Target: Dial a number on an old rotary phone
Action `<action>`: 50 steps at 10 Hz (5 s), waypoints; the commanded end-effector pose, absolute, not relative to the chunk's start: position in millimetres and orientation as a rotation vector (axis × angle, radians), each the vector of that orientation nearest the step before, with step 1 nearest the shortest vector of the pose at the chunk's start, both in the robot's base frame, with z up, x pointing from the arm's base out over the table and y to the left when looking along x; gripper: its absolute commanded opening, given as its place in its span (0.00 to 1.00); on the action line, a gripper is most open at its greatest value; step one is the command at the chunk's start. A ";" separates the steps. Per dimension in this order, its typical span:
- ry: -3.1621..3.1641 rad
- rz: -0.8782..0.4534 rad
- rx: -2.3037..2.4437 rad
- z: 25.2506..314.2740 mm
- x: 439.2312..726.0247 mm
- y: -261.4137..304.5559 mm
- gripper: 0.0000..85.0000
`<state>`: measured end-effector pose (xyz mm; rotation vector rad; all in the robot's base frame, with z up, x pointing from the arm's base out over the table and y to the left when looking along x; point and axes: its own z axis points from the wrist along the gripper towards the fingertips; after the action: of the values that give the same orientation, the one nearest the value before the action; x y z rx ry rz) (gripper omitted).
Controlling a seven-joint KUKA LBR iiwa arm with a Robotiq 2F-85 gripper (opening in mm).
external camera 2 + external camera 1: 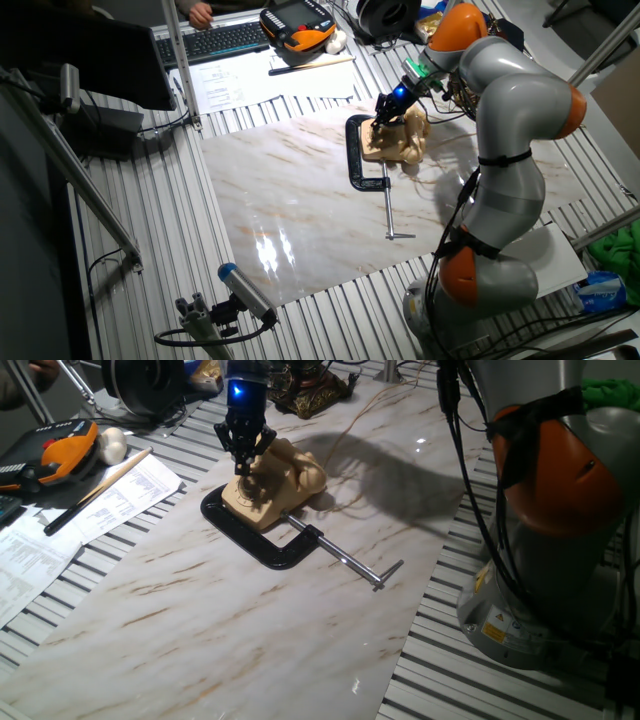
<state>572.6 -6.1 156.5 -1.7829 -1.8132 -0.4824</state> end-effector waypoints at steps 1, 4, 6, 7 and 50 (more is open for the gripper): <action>-1.796 -0.492 -1.786 157.4 571.1 -6.2 0.00; -1.731 -0.517 -1.798 161.4 568.0 -3.9 0.00; -1.712 -0.524 -1.811 163.8 561.7 0.8 0.00; -1.712 -0.529 -1.809 163.1 561.4 1.3 0.00; -1.781 -0.414 -1.883 163.7 596.9 -10.8 0.00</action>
<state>596.7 -11.5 162.7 -1.8829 -1.7786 -0.4175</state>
